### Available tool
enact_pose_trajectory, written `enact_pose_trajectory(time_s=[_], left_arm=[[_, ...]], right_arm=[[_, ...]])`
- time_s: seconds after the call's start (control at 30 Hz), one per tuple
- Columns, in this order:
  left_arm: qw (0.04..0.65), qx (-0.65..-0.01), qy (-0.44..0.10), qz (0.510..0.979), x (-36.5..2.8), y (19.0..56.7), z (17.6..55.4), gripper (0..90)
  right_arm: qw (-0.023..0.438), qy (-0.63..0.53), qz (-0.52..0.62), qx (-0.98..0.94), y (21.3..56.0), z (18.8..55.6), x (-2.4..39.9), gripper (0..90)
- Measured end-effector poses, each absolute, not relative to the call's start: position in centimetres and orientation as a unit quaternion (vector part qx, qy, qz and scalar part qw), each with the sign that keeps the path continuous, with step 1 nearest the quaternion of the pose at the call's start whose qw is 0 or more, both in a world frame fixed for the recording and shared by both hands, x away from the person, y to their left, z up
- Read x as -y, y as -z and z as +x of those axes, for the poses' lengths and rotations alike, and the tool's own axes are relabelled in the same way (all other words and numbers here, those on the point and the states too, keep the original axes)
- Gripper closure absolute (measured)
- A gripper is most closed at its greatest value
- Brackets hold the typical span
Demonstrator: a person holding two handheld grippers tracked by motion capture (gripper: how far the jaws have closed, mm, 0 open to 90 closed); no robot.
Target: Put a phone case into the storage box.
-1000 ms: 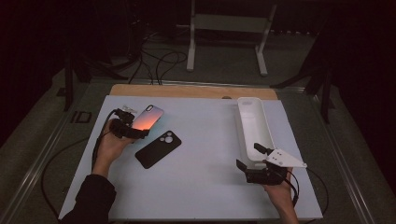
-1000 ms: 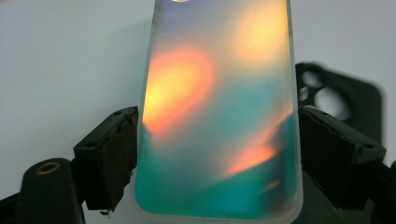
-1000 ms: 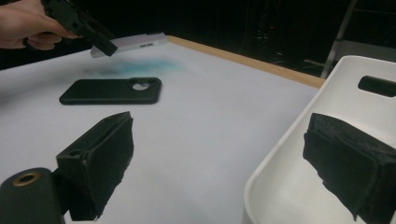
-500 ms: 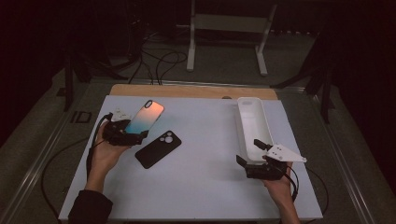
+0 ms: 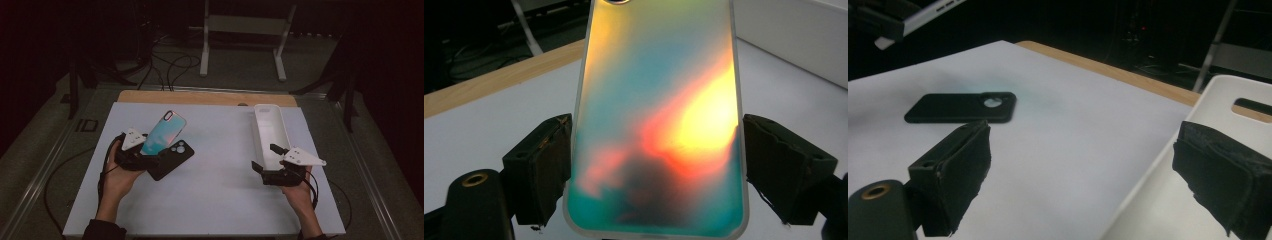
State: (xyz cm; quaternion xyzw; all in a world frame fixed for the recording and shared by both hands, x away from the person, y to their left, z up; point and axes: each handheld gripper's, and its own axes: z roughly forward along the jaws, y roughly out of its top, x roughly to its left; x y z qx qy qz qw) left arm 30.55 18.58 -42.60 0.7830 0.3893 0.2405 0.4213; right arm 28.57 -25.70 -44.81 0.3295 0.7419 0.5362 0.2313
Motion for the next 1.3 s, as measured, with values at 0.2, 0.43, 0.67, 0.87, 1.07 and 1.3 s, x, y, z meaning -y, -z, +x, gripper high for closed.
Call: enact_pose_trajectory(time_s=[0.2,0.43,0.67,0.87,1.07,1.3], left_arm=[[0.429,-0.37,-0.252,0.784,-17.2,42.6,29.9,17.1],[0.44,-0.34,-0.248,0.793,-15.4,42.7,29.5,17.1],[0.452,-0.315,-0.247,0.797,-13.8,42.6,28.9,17.1],[0.459,-0.297,-0.243,0.801,-12.5,42.3,28.3,17.1],[0.46,-0.282,-0.242,0.807,-11.4,42.4,27.9,17.0],[0.456,-0.27,-0.241,0.813,-10.4,42.7,27.7,17.0]], right_arm=[[0.226,-0.542,0.317,-0.744,43.6,29.2,25.2,8.6],[0.207,-0.548,0.312,-0.748,42.4,30.0,24.3,8.6],[0.183,-0.556,0.301,-0.753,41.2,30.8,22.9,8.6],[0.162,-0.556,0.299,-0.758,40.8,31.6,21.4,8.5],[0.143,-0.556,0.296,-0.763,40.7,32.0,19.9,8.6],[0.113,-0.564,0.298,-0.762,40.3,32.5,18.4,8.6]])
